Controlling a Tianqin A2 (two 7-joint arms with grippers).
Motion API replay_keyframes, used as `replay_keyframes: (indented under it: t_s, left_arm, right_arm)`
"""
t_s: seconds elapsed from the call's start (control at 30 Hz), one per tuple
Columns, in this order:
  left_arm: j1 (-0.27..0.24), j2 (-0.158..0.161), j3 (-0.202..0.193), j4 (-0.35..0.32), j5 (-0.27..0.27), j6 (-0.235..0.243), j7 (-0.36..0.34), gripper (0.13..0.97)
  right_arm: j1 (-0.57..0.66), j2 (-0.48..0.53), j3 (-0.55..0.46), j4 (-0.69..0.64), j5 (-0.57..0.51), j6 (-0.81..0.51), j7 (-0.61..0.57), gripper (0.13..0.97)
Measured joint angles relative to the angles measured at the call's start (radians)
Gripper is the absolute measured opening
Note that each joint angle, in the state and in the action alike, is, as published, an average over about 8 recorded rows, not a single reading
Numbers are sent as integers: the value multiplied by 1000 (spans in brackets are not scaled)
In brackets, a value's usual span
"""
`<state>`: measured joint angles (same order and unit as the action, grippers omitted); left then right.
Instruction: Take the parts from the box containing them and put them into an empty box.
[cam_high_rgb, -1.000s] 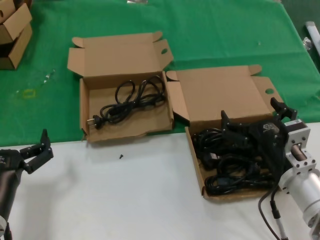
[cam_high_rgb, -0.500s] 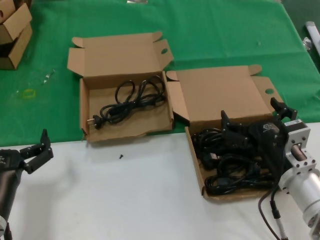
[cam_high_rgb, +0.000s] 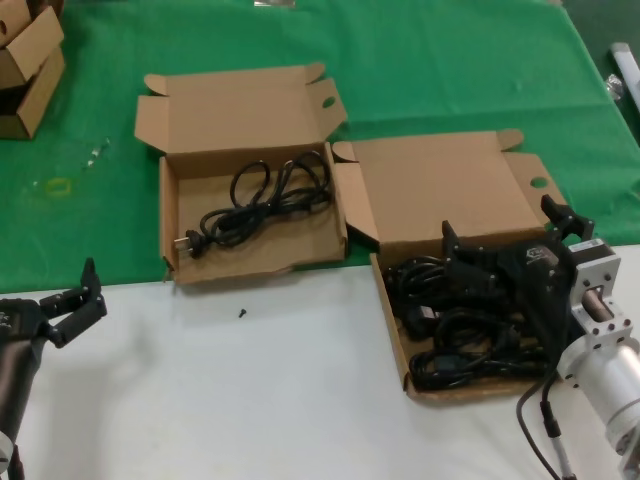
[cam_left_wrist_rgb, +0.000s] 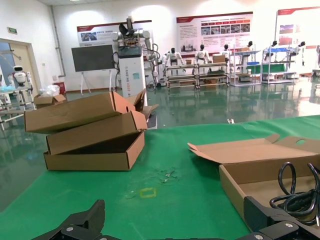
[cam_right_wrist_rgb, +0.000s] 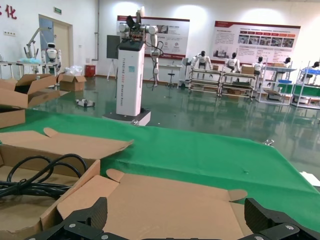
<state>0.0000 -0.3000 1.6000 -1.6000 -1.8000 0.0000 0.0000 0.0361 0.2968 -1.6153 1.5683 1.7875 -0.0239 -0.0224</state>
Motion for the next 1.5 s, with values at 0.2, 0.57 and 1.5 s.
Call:
replay_keyframes:
  t_s: [0.2, 0.57, 1.5]
  left_arm:
    - [0, 0, 0, 0, 0, 0, 0, 966]
    - [0, 0, 0, 0, 0, 0, 0, 966]
    - [0, 0, 0, 0, 0, 0, 0, 966]
  right_arm:
    - [0, 0, 0, 0, 0, 0, 0, 966]
    - [0, 0, 0, 0, 0, 0, 0, 966]
    - [0, 0, 0, 0, 0, 0, 0, 966]
